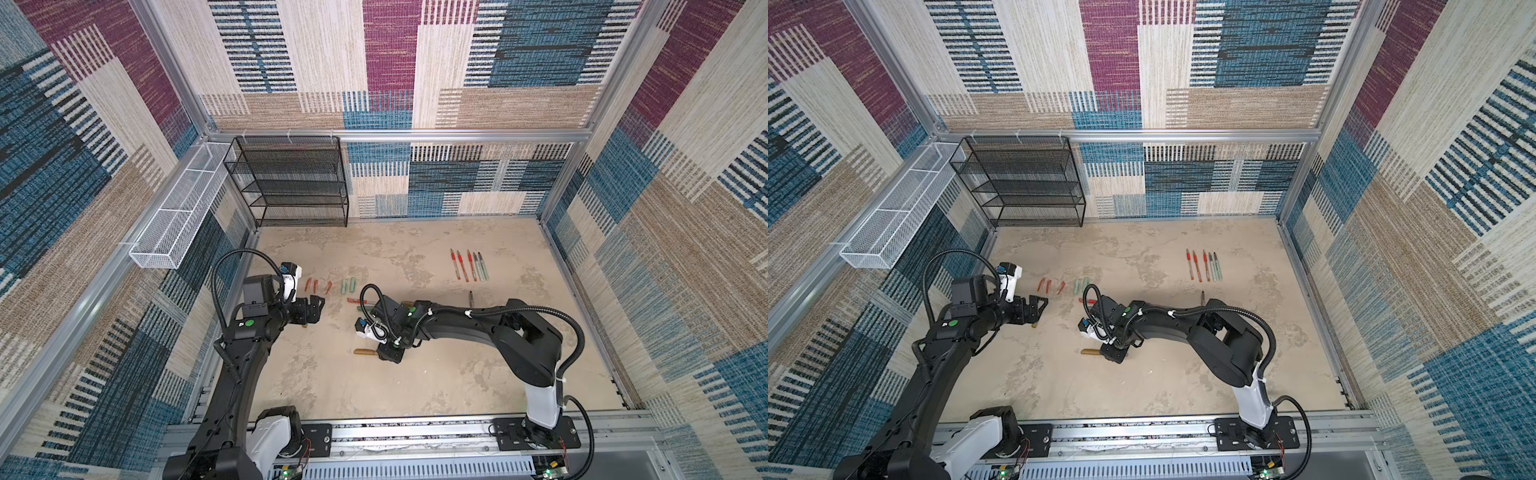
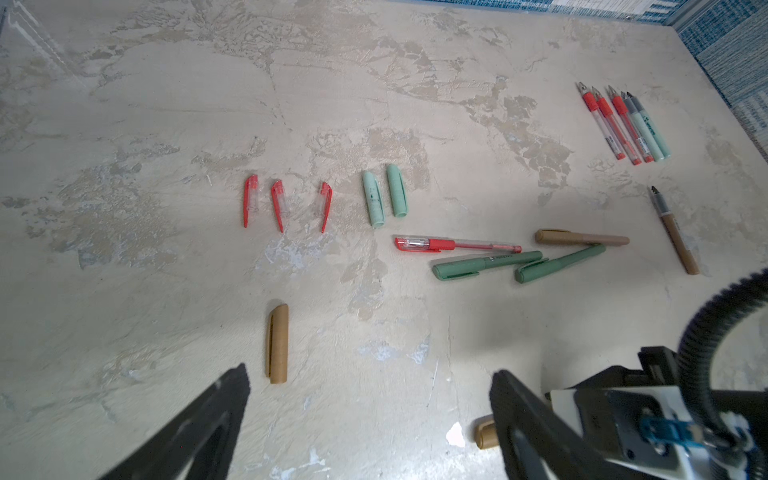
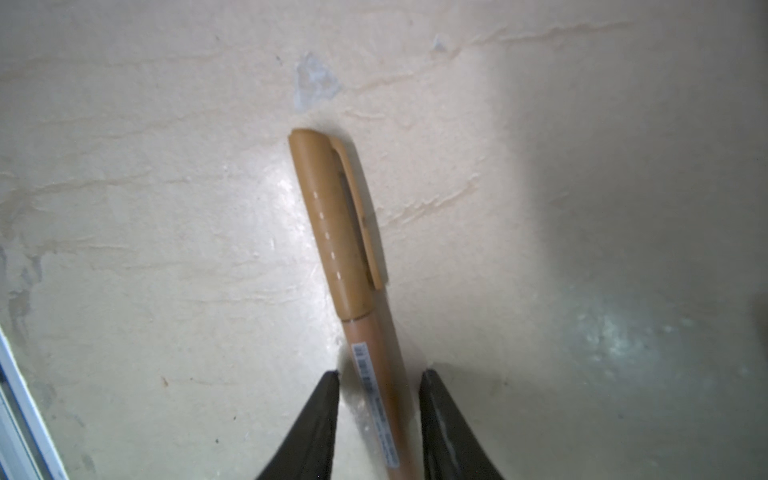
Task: Open the pen caps
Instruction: 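Move the right gripper to the pile and grasp another capped tan pen, then lift the tan pen toward the left gripper while the left gripper reaches toward it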
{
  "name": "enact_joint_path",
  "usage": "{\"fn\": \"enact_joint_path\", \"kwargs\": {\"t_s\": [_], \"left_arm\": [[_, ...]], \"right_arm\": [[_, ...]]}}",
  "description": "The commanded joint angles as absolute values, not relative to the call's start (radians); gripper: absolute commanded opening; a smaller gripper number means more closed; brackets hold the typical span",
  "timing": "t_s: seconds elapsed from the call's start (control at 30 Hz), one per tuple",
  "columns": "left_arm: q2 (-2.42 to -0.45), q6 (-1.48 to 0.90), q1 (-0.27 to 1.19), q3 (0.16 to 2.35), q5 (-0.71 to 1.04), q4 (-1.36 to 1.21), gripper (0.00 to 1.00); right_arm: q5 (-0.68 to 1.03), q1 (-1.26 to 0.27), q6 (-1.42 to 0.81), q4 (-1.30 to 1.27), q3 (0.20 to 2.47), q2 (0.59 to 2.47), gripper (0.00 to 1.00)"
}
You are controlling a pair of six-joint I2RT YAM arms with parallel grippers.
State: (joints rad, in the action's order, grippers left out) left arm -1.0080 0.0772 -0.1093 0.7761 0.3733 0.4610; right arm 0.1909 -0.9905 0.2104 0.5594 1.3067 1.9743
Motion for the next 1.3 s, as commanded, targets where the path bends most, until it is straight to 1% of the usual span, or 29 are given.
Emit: {"fn": "enact_joint_path", "kwargs": {"t_s": [0.0,0.13,0.3,0.43,0.5,0.6,0.8,0.87,1.0,1.2,1.27], "left_arm": [[-1.006,0.058,-0.109,0.784,0.395,0.453,0.94],[-1.006,0.058,-0.109,0.788,0.433,0.461,0.94],[-0.998,0.046,-0.107,0.789,0.515,0.45,0.93],[-1.0,0.019,-0.107,0.812,0.641,0.465,0.93],[-0.994,-0.002,-0.106,0.809,0.707,0.445,0.93],[-0.998,-0.013,-0.103,0.808,0.837,0.429,0.92],[-0.996,-0.178,-0.101,0.777,0.91,0.322,0.91],[-1.002,-0.239,-0.101,0.756,0.945,0.279,0.89],[-1.005,-0.339,-0.093,0.715,0.944,0.19,0.84],[-1.02,-0.404,-0.075,0.688,0.878,0.159,0.72],[-1.02,-0.404,-0.062,0.674,0.858,0.143,0.66]], "right_arm": [[0.183,-0.993,0.218,0.553,1.295,1.986,0.27],[0.179,-0.993,0.219,0.546,1.295,1.991,0.16],[0.209,-0.988,0.203,0.48,1.258,1.937,0.09],[0.23,-0.982,0.136,0.412,1.244,1.883,0.09],[0.248,-0.966,0.075,0.3,1.191,1.822,0.09],[0.24,-0.945,-0.039,0.188,1.157,1.783,0.08],[0.163,-0.954,-0.257,-0.039,1.092,1.718,0.07],[0.131,-0.968,-0.305,-0.069,1.108,1.72,0.06],[0.115,-1.004,-0.362,-0.145,1.118,1.722,0.07],[0.09,-1.023,-0.421,-0.16,1.157,1.747,0.06],[0.073,-1.029,-0.431,-0.177,1.158,1.748,0.05]]}}
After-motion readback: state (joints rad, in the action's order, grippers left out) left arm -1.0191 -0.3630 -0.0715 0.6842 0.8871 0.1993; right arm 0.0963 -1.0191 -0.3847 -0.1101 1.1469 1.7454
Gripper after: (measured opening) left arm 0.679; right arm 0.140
